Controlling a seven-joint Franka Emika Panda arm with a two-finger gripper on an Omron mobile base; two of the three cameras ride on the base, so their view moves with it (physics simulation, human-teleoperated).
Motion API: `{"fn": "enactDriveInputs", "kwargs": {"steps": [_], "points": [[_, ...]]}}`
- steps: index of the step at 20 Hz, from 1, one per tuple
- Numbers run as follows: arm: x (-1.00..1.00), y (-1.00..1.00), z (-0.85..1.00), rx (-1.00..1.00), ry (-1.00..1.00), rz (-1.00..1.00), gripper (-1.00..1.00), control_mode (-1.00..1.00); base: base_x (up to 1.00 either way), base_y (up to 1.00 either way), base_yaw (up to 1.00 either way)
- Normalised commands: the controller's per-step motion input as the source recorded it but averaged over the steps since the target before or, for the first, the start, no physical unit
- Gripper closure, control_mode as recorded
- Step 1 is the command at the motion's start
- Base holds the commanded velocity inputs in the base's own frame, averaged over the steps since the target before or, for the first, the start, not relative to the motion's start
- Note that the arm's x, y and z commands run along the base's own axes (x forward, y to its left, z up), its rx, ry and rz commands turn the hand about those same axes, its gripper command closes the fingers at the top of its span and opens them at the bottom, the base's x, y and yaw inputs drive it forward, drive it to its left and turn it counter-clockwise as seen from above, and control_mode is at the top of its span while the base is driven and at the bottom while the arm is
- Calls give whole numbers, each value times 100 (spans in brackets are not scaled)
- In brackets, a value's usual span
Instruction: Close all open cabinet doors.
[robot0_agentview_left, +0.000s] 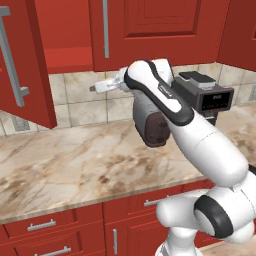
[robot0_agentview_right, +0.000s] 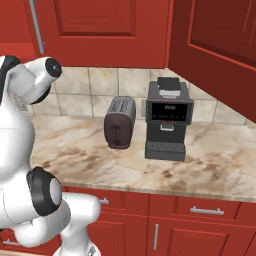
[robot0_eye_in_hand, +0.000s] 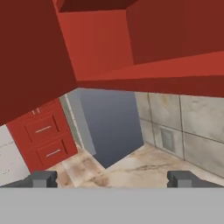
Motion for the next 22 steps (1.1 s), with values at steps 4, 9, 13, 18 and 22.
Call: {"fn": "enactDriveInputs", "kwargs": {"steps": [4,9,13,18,22], "points": [[-98,11,0,0,-1,-3,-100,-100,0,0,0],[-100,6,0,-1,-5,0,-100,-100,0,0,0],[-100,1,0,-3,-10,0,-100,-100,0,0,0],[-59,-2,-17,0,-2,0,-100,-100,0,0,0],[-29,0,-19,0,2,0,-100,-100,0,0,0]]}}
